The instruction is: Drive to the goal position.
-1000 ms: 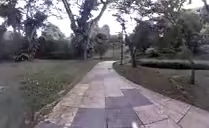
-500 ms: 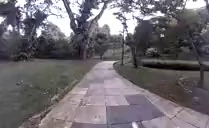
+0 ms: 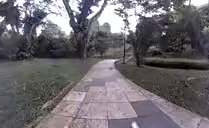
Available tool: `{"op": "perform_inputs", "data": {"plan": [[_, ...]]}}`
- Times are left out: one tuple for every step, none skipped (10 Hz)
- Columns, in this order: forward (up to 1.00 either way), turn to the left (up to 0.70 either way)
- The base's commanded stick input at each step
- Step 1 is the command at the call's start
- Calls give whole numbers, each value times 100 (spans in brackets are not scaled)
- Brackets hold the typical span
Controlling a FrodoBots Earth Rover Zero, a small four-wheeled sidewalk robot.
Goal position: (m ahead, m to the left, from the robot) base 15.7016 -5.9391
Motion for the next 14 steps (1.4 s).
{"op": "perform_inputs", "data": {"plan": [[70, -3], [70, -13], [70, -13], [70, -13], [70, -13], [70, -13], [70, -13], [70, -13], [70, -13], [70, -13], [70, -4], [70, 0], [70, -2], [70, -11]]}}
